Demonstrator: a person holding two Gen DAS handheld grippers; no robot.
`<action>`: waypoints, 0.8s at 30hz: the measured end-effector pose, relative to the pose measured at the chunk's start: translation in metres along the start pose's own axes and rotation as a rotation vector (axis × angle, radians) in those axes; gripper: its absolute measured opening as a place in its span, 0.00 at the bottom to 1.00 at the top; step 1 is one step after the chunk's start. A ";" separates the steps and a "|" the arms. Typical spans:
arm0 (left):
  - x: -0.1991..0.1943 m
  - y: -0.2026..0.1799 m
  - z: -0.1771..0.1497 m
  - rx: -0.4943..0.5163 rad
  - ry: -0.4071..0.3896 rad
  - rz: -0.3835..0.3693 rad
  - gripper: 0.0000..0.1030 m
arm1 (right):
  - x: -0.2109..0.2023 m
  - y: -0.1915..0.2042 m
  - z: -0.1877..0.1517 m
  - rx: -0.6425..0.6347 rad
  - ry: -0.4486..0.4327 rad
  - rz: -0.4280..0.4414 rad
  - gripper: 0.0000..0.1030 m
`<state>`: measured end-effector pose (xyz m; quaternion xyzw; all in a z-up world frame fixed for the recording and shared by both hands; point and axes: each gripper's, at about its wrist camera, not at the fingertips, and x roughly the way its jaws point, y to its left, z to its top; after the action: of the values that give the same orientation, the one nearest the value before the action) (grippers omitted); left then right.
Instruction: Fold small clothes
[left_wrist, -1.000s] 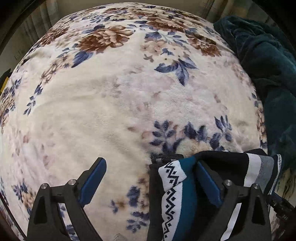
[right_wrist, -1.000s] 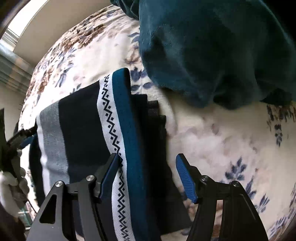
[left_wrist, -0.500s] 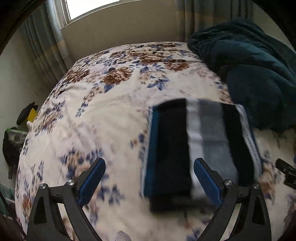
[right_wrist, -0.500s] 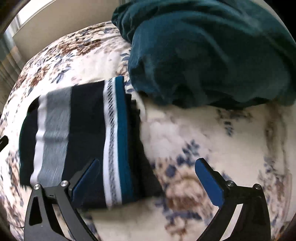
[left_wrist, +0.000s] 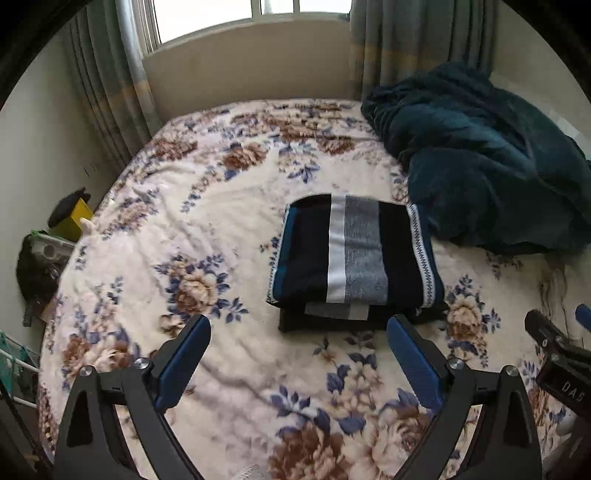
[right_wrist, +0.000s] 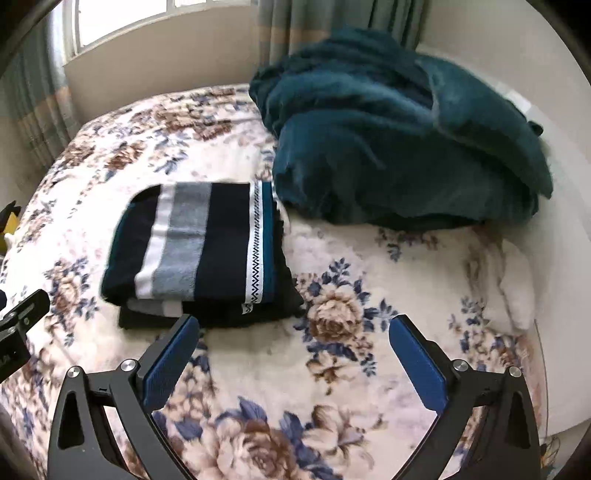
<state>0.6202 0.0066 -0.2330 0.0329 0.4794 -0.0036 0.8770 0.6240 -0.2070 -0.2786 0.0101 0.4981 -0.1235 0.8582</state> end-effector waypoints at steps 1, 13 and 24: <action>-0.014 -0.001 -0.002 0.005 -0.008 0.000 0.95 | -0.013 -0.002 -0.002 0.001 -0.008 0.007 1.00; -0.180 0.007 -0.027 -0.002 -0.075 -0.012 0.95 | -0.198 -0.040 -0.024 0.000 -0.109 0.056 1.00; -0.302 0.009 -0.032 0.027 -0.158 -0.021 0.95 | -0.368 -0.066 -0.046 -0.020 -0.226 0.087 1.00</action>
<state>0.4303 0.0095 0.0042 0.0392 0.4088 -0.0215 0.9116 0.3958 -0.1904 0.0211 0.0090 0.3984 -0.0815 0.9135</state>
